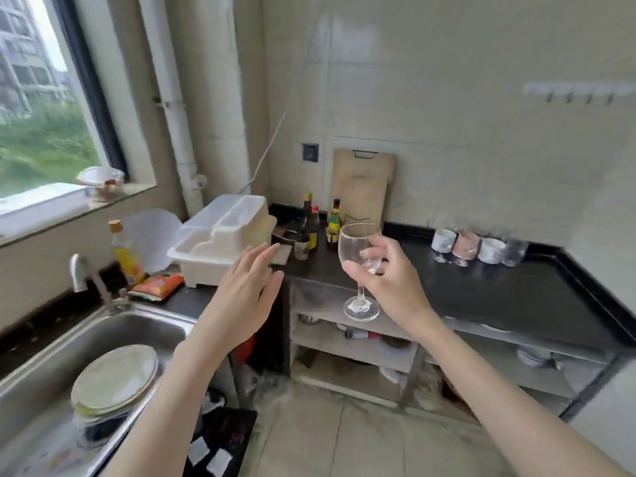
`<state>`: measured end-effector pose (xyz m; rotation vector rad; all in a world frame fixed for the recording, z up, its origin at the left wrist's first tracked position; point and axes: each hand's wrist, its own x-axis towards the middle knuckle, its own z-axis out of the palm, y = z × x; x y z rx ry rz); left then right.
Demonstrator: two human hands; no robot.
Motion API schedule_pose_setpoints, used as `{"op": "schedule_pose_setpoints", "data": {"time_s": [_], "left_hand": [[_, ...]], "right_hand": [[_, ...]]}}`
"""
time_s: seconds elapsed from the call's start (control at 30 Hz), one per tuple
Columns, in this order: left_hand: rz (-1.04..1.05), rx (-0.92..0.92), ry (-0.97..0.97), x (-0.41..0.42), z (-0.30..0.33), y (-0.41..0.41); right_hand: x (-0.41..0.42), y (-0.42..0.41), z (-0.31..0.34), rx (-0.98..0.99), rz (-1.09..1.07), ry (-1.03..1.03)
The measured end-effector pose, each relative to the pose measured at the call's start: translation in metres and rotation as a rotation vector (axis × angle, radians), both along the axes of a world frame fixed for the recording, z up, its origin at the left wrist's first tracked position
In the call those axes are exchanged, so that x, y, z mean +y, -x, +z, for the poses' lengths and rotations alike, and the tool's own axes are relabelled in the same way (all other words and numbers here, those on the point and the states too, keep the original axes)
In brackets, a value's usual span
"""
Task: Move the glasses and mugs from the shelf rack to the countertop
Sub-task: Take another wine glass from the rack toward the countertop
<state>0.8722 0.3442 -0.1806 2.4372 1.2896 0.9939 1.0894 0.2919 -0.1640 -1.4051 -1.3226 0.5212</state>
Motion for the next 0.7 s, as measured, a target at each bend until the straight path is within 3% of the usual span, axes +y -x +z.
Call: {"op": "schedule_pose_setpoints", "data": {"time_s": [0.7], "left_hand": [[-0.461,0.101,0.135,0.268,-0.041,-0.397]], "right_hand": [[0.16,-0.356,-0.042,0.058,-0.518,0.105]]}}
